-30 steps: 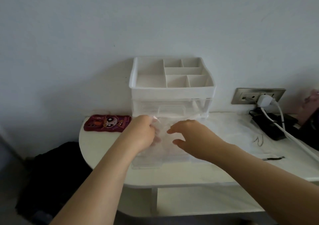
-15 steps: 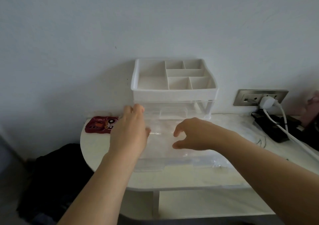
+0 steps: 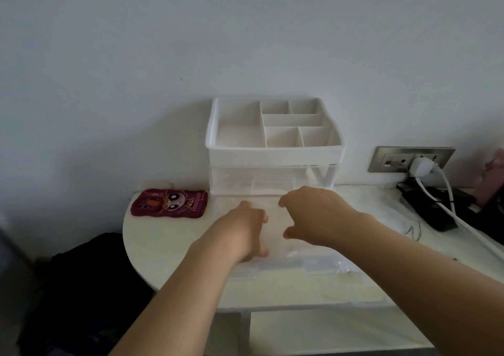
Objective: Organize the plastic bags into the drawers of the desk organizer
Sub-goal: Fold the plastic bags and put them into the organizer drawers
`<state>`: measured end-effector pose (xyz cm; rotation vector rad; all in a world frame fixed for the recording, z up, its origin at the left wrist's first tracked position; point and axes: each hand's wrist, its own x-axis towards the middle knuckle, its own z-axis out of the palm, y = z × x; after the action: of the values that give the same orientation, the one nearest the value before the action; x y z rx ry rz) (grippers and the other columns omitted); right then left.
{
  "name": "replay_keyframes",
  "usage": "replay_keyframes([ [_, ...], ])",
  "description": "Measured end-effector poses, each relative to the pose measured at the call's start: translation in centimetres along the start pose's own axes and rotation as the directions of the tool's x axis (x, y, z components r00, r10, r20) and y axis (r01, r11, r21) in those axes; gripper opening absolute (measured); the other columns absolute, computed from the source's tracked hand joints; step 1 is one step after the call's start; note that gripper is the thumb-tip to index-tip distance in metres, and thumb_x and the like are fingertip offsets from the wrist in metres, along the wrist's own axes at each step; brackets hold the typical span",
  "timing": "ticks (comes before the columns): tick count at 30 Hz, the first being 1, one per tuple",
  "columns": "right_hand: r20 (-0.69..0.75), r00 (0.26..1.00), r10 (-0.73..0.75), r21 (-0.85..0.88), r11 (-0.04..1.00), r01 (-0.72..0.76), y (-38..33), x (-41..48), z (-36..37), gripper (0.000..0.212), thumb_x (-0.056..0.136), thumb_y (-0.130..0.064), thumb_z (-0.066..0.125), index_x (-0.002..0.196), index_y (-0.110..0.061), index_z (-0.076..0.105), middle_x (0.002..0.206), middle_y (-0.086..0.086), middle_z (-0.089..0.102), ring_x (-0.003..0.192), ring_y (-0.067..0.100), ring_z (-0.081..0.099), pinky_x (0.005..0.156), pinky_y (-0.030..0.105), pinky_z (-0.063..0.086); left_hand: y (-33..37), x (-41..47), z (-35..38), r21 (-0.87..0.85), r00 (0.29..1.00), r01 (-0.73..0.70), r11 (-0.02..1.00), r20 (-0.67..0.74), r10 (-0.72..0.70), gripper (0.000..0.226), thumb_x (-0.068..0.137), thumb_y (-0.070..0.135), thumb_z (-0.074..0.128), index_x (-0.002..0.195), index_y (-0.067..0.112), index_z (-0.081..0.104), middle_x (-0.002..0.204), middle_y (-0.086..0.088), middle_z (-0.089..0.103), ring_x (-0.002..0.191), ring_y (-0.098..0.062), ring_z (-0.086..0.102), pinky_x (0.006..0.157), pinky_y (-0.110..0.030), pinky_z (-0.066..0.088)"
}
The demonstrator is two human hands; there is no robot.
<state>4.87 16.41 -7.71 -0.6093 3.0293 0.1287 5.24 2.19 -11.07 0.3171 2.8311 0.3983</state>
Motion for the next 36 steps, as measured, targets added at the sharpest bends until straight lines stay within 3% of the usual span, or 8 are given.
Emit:
replay_keyframes([
  [5,0.050,0.981,-0.189,0.107,0.977,0.183,-0.4,0.8,-0.2,0.040,0.089,-0.026,0.064,0.127,-0.016,0.056,0.121,0.000,0.060,0.113,0.018,0.055,0.094,0.030,0.045,0.3,0.7,-0.3,0.022,0.995,0.018,1.000,0.094,-0.020,0.069,0.081,0.031,0.070,0.142,0.024,0.037,0.138,-0.004,0.042,0.117,-0.024,0.048,0.090,-0.033,0.046],
  [13,0.331,0.938,-0.099,0.100,0.993,0.069,1.5,1.5,2.3,0.071,0.080,-0.040,0.071,0.139,-0.016,0.040,0.138,0.004,0.046,0.120,0.022,0.048,0.100,0.030,0.040,-0.4,1.3,0.3,-0.022,0.994,-0.022,1.000,0.106,0.024,0.076,0.076,0.028,0.075,0.140,0.034,0.035,0.144,0.006,0.026,0.132,-0.021,0.026,0.107,-0.039,0.032],
  [17,0.314,0.941,-0.127,0.148,0.985,0.084,1.8,1.9,2.7,0.063,0.079,-0.040,0.071,0.133,-0.020,0.045,0.127,0.001,0.052,0.117,0.020,0.046,0.096,0.028,0.038,-0.3,1.8,0.3,-0.069,0.992,-0.006,0.998,0.123,0.015,0.058,0.075,0.030,0.070,0.125,0.037,0.041,0.134,0.008,0.024,0.113,-0.015,0.031,0.089,-0.033,0.041],
  [23,0.037,0.986,-0.161,0.232,0.961,0.148,3.3,-1.0,1.5,0.053,0.084,-0.041,0.065,0.133,-0.030,0.049,0.141,-0.010,0.045,0.131,0.010,0.039,0.106,0.024,0.028,-0.2,0.8,0.5,-0.086,0.999,-0.043,0.995,-0.021,0.041,0.045,0.087,0.021,0.057,0.129,0.030,0.043,0.135,0.004,0.031,0.118,-0.015,0.039,0.090,-0.025,0.036],
  [28,-0.394,0.917,0.064,0.433,0.893,0.124,7.0,-5.4,1.2,0.004,0.083,-0.031,0.065,0.081,-0.032,0.067,0.080,-0.021,0.065,0.072,-0.006,0.056,0.065,0.010,0.040,0.4,-1.6,0.7,-0.136,0.942,-0.162,0.977,-0.316,0.112,0.027,0.093,0.018,0.049,0.114,0.033,0.055,0.123,0.015,0.049,0.102,-0.004,0.050,0.083,-0.025,0.042],
  [30,-0.261,0.943,0.205,0.477,0.877,-0.058,9.2,-6.7,2.4,0.012,0.083,-0.029,0.066,0.071,-0.026,0.065,0.068,-0.016,0.062,0.066,0.000,0.058,0.061,0.015,0.043,0.7,-2.1,0.9,-0.153,0.918,-0.209,0.966,-0.370,0.141,0.022,0.093,0.017,0.050,0.105,0.034,0.059,0.114,0.020,0.053,0.101,0.000,0.053,0.088,-0.030,0.047],
  [32,0.009,0.970,0.243,0.300,0.925,-0.234,11.3,-7.6,4.2,0.016,0.086,-0.031,0.062,0.074,-0.022,0.067,0.073,-0.013,0.063,0.072,0.007,0.059,0.067,0.021,0.046,1.2,-2.3,1.2,-0.174,0.901,-0.238,0.956,-0.407,0.151,0.019,0.092,0.017,0.052,0.097,0.033,0.061,0.103,0.022,0.056,0.096,0.001,0.056,0.087,-0.031,0.048],
  [36,0.206,0.933,0.294,0.117,0.940,-0.322,13.6,-7.9,8.0,0.029,0.094,-0.024,0.047,0.108,-0.012,0.069,0.117,0.000,0.065,0.107,0.017,0.059,0.094,0.029,0.046,2.1,-2.3,1.7,-0.171,0.849,-0.254,0.952,-0.511,0.135,0.018,0.090,0.019,0.056,0.089,0.037,0.060,0.093,0.024,0.060,0.086,0.003,0.057,0.081,-0.015,0.040],
])
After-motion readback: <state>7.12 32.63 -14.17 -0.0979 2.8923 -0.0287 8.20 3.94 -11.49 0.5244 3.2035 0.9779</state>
